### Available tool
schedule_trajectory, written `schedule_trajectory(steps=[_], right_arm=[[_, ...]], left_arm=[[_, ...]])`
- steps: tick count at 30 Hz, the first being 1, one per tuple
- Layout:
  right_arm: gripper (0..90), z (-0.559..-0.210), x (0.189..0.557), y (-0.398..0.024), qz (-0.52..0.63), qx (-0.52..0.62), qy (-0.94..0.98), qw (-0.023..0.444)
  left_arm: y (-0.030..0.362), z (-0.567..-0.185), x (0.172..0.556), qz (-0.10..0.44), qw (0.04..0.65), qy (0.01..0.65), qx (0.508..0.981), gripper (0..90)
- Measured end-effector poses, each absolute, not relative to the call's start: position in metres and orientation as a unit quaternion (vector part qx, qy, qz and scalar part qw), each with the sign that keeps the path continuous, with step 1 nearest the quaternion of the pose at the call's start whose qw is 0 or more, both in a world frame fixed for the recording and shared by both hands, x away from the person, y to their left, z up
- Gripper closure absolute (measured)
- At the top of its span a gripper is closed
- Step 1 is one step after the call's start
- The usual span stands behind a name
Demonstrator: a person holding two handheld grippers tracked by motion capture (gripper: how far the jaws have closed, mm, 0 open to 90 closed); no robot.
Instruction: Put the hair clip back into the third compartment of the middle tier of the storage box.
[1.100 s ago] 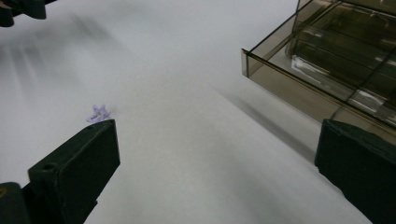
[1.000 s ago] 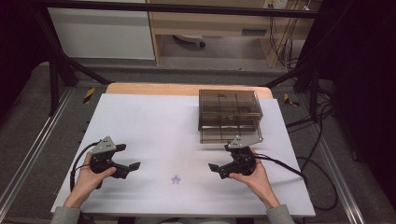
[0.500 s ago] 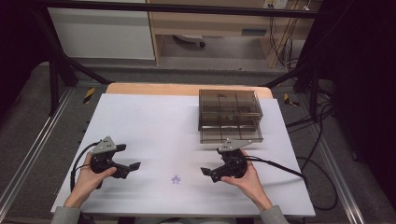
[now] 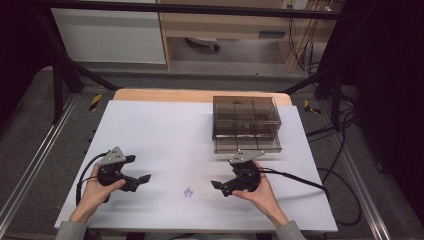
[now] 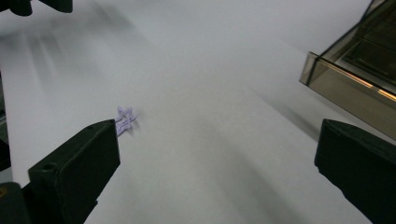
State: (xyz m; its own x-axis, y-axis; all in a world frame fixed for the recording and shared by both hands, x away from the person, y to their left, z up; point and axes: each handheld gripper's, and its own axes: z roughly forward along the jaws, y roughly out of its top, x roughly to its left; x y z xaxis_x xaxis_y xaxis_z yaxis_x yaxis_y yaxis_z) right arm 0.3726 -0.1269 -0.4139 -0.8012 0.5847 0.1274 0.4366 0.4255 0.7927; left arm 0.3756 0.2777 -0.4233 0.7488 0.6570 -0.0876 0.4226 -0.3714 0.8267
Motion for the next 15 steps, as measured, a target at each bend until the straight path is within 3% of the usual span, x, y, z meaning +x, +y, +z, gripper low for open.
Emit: schedule_trajectory(steps=[15], right_arm=[[2.4, -0.416, 0.374, -0.093, 0.422, 0.301, 0.85, 0.09]], left_arm=[[0.279, -0.422, 0.375, 0.13, 0.457, 0.331, 0.815, 1.7]])
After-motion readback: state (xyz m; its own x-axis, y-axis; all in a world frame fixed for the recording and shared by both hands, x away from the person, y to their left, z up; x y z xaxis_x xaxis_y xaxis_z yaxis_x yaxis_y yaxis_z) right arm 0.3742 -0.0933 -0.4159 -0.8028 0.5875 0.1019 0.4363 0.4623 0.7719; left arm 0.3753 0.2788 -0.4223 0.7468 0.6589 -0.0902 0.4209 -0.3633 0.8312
